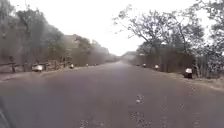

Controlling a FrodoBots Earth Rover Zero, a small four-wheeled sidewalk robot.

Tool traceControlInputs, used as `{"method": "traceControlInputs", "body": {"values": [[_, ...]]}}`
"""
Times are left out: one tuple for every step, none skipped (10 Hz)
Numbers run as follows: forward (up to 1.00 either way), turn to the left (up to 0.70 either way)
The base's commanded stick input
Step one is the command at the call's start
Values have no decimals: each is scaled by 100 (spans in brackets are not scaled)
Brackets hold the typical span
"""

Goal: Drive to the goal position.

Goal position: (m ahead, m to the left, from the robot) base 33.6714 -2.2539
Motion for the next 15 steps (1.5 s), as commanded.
{"method": "traceControlInputs", "body": {"values": [[100,0],[100,0],[100,0],[100,0],[100,0],[100,0],[100,0],[100,0],[100,0],[100,0],[100,0],[100,0],[100,0],[100,0],[100,0]]}}
